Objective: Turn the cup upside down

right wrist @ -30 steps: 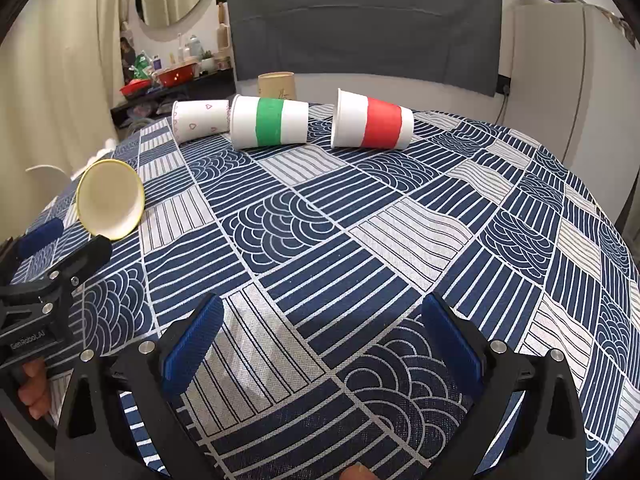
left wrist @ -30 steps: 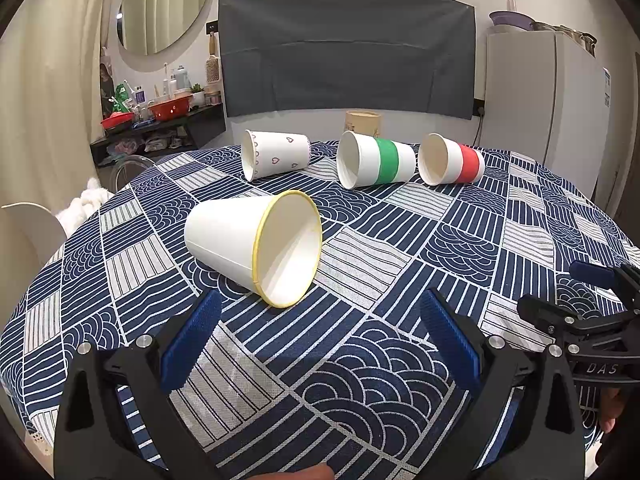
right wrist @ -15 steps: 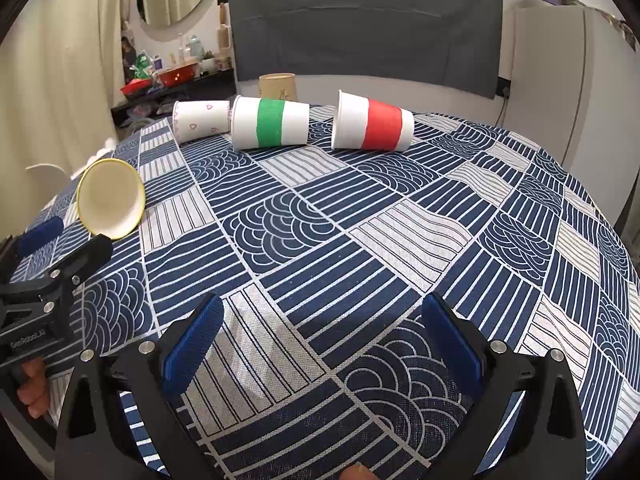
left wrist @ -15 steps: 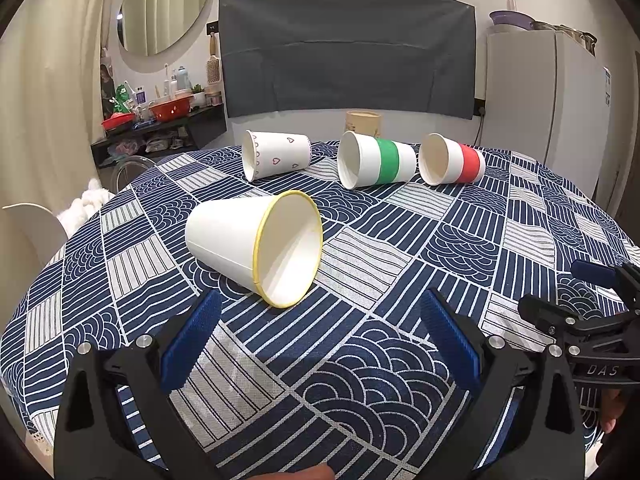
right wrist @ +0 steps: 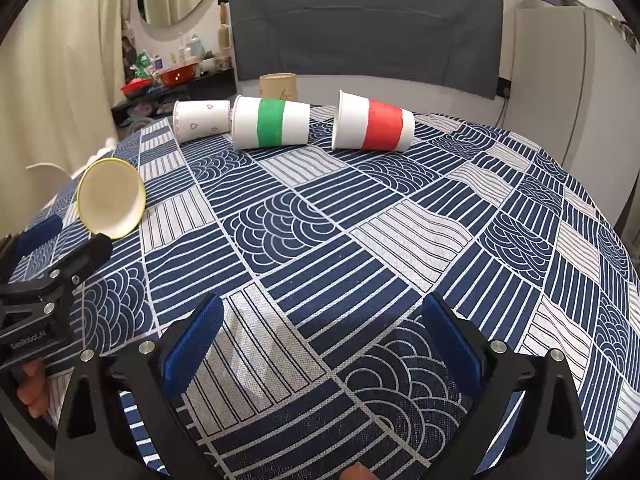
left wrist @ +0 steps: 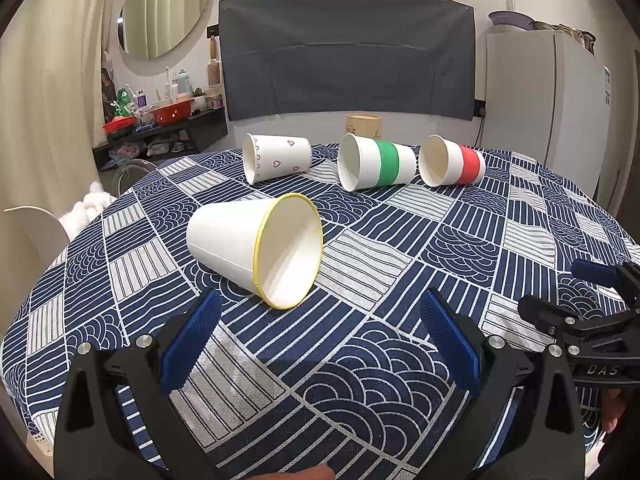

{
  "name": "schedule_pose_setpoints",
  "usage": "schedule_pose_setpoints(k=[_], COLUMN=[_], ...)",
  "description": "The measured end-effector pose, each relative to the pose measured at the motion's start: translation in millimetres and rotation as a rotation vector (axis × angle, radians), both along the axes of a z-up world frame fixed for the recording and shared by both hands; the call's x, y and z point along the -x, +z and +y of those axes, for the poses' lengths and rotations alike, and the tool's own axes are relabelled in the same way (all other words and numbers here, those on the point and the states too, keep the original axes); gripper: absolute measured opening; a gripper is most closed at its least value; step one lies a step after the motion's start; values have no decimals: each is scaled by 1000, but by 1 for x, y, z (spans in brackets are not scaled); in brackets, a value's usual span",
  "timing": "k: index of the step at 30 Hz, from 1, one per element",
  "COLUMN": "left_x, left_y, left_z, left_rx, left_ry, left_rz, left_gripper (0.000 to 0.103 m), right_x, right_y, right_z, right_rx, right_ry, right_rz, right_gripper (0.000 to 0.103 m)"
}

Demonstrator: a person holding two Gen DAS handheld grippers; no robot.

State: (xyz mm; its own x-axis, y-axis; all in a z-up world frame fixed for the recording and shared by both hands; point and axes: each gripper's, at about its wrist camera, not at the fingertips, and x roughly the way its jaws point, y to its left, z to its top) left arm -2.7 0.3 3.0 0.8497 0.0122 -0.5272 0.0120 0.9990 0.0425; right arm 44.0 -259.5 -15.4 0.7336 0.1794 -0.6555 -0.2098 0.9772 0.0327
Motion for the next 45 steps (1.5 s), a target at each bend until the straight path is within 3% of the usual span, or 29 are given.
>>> schedule_pose_setpoints(k=[35, 45], left_x=[1, 12], left_y=[-1, 6], left_z=[-2, 0], left_rx=[-7, 20], left_ry=[-2, -21], left_rz=[-7, -84], left_gripper=[97, 97], right_x=[0, 0], right_y=[0, 3], right_z=[-1, -10], right_rx=[-14, -30], right_ry=[6, -61], right_rz=[-1, -14], right_gripper=[95, 95])
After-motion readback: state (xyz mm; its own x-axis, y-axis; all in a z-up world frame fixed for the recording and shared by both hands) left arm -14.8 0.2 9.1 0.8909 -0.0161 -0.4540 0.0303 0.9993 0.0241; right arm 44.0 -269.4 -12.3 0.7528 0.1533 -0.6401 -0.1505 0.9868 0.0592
